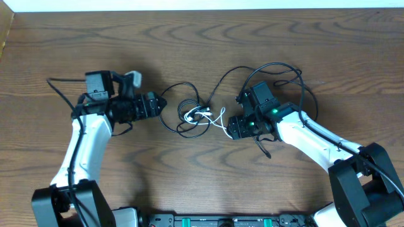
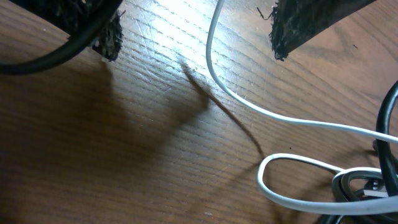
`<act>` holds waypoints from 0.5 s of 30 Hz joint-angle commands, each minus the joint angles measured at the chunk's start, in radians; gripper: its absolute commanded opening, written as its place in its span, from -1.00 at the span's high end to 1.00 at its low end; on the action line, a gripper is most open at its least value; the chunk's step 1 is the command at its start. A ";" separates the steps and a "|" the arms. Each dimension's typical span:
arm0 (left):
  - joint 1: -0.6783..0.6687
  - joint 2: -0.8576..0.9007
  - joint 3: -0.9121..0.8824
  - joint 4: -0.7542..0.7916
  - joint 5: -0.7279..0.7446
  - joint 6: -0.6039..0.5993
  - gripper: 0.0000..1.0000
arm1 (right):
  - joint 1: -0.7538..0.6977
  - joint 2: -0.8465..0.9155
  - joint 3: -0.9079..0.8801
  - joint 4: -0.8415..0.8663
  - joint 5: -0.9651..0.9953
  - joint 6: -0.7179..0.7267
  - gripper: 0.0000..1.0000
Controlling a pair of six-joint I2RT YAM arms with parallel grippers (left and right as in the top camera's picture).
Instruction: Untangle cables
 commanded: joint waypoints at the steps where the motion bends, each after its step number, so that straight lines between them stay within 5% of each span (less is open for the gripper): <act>1: -0.060 0.022 0.014 0.007 -0.018 0.134 -0.45 | 0.006 0.003 0.011 0.000 0.008 -0.019 -0.50; 15: -0.169 0.122 0.014 0.085 -0.117 0.142 -0.40 | 0.006 0.003 0.011 0.000 0.008 -0.019 -0.51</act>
